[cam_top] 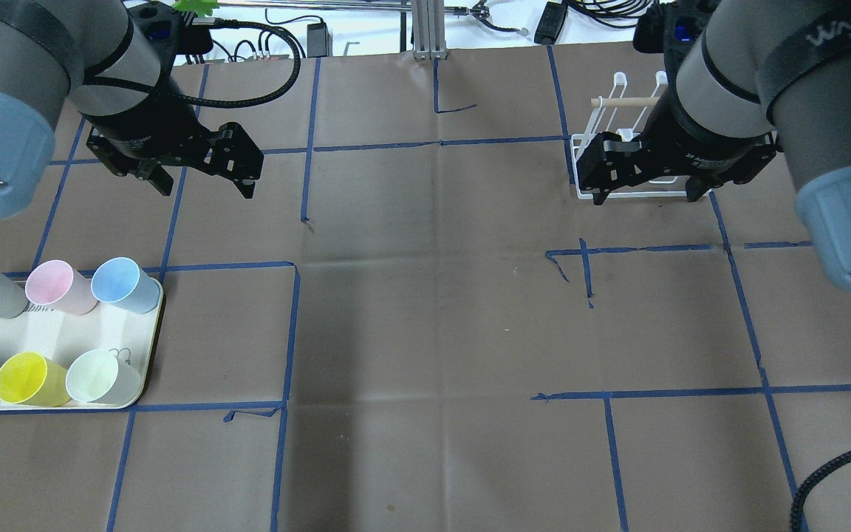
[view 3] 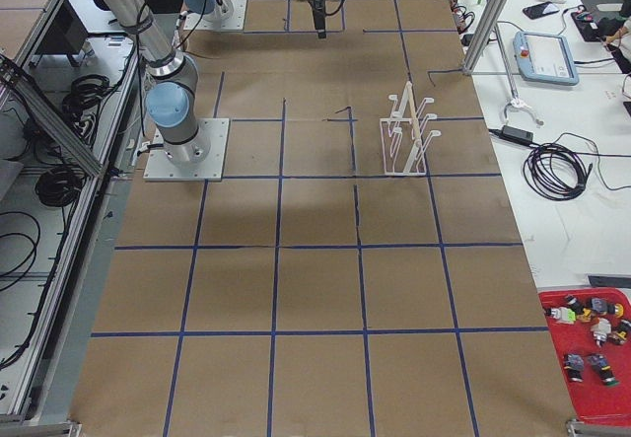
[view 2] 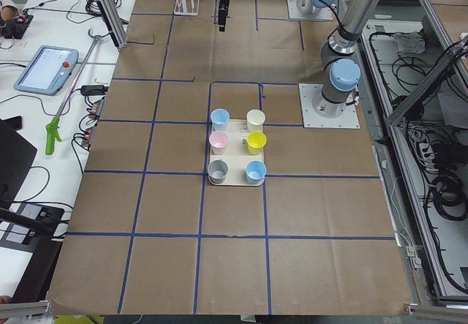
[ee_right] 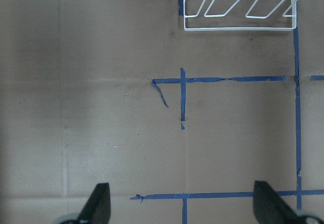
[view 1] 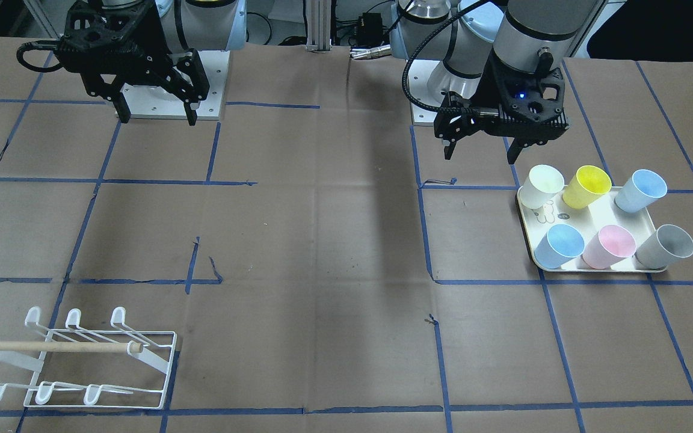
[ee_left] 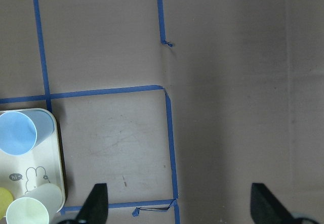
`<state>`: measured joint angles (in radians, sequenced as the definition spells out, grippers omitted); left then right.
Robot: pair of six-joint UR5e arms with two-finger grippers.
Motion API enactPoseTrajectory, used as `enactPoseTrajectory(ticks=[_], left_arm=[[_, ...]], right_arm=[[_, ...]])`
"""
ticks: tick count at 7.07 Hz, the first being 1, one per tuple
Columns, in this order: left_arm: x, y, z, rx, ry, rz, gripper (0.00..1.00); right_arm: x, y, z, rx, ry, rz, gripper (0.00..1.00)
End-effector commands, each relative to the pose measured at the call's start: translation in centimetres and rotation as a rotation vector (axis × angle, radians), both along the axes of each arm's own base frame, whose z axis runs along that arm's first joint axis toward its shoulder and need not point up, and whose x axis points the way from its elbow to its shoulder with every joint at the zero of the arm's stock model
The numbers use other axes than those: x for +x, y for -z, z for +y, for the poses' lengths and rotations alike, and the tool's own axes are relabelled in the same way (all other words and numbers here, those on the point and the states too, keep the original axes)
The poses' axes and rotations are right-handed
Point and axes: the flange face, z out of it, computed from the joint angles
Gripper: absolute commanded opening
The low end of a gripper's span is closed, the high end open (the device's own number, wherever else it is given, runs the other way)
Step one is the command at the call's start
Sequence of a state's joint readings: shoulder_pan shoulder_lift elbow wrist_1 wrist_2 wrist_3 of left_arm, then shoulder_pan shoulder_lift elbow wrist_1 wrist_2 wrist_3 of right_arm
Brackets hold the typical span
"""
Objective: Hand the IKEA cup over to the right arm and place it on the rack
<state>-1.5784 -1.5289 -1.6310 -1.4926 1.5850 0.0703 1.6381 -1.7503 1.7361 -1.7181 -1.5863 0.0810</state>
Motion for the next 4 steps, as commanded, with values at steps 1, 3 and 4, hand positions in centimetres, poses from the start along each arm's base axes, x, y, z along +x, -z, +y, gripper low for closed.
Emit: enactPoseTrajectory(ticks=[1,3,4], left_arm=[[1.4,-0.1,-0.3,-0.002,0.049,-0.007,0.99],[6.1,0.6,-1.0,0.020,0.001,-0.003,0.99],[8.2,1.5,-0.8,0.038,0.008,-0.003,0.99]], right_arm=[[0.0,0.0,0.0,0.000,0.000,0.000,1.00],[0.0,-0.1,0.0,-0.003,-0.001,0.000,1.00],[0.0,-0.1,0.0,-0.003,-0.001,0.000,1.00]])
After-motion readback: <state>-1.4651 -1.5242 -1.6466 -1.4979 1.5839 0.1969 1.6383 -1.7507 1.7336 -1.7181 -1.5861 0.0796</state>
